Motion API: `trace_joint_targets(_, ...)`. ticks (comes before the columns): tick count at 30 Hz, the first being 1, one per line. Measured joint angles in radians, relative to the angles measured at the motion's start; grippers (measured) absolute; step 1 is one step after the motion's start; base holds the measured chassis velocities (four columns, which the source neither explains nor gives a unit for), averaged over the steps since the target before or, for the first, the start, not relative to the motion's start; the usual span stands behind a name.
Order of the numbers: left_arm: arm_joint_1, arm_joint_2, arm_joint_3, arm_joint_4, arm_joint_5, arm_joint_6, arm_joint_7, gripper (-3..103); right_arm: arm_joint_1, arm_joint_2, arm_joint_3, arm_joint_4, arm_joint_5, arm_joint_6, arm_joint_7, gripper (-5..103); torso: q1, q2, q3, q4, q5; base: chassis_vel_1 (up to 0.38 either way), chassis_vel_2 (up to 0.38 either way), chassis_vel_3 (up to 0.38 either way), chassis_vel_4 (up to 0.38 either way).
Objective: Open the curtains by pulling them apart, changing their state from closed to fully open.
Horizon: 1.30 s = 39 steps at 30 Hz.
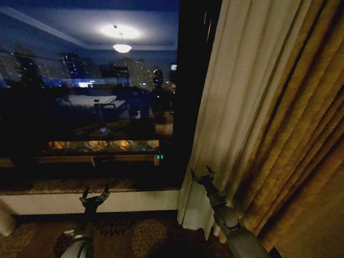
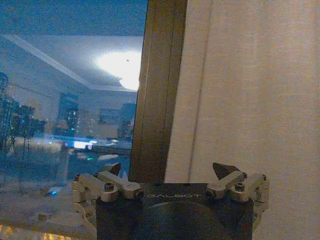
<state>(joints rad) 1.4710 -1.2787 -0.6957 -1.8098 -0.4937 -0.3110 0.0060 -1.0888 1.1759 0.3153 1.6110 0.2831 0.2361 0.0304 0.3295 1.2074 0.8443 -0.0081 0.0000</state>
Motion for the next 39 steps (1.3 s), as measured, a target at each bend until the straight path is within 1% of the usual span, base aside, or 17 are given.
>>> trace_joint_targets(7, 0.000, 0.000, 0.000, 0.000, 0.000, 0.000, 0.000, 100, 0.000, 0.000, 0.000, -0.001, 0.000, 0.000, 0.001, 100, 0.000, 0.000, 0.000, 0.0000, 0.0001, 0.101, 0.103, -0.098, -0.128)
trace_joint_targets(13, 0.000, 0.000, 0.000, 0.000, 0.000, 0.000, 0.000, 100, 0.001, 0.000, 0.000, -0.001, -0.001, 0.000, 0.001, 100, 0.000, 0.000, 0.000, 0.0003, -0.0002, 0.205, 0.224, -0.202, -0.215)
trace_joint_targets(16, 0.000, 0.000, 0.000, 0.000, 0.000, 0.000, 0.000, 100, 0.001, 0.000, 0.000, -0.001, -0.001, 0.000, 0.001, 100, 0.000, 0.000, 0.000, 0.0000, 0.0003, 0.296, 0.288, -0.269, -0.290)
trace_joint_targets(19, 0.000, 0.000, 0.000, 0.000, 0.000, 0.000, 0.000, 100, 0.001, 0.000, 0.000, -0.001, -0.001, 0.000, 0.001, 100, 0.000, 0.000, 0.000, 0.0002, -0.0005, 0.311, 0.293, -0.347, -0.276)
trace_joint_targets(23, 0.000, 0.000, 0.000, 0.000, 0.000, 0.000, 0.000, 100, 0.001, 0.000, 0.000, -0.001, -0.001, 0.000, 0.001, 100, 0.000, 0.000, 0.000, 0.0001, 0.0001, 0.337, 0.338, -0.361, -0.337)
trace_joint_targets(31, 0.000, 0.000, 0.000, 0.000, 0.000, 0.000, 0.000, 100, 0.001, 0.000, 0.000, -0.001, -0.001, 0.000, 0.001, 100, 0.000, 0.000, 0.000, 0.0003, -0.0005, 0.353, 0.360, -0.369, -0.366)
trace_joint_targets(33, 0.000, 0.000, 0.000, 0.000, 0.000, 0.000, 0.000, 100, 0.001, 0.000, 0.000, -0.001, -0.001, 0.000, 0.001, 100, 0.000, 0.000, 0.000, 0.0000, 0.0004, 0.380, 0.368, -0.394, -0.369)
trace_joint_targets(38, 0.000, 0.000, 0.000, 0.000, 0.000, 0.000, 0.000, 100, 0.001, 0.000, 0.000, -0.001, -0.001, 0.000, 0.001, 100, 0.000, 0.000, 0.000, 0.0001, -0.0006, 0.329, 0.340, -0.332, -0.357)
trace_joint_targets(39, 0.000, 0.000, 0.000, 0.000, 0.000, 0.000, 0.000, 100, 0.001, 0.000, 0.000, -0.001, -0.001, 0.000, 0.001, 100, 0.000, 0.000, 0.000, 0.0001, -0.0003, 0.335, 0.367, -0.359, -0.343)
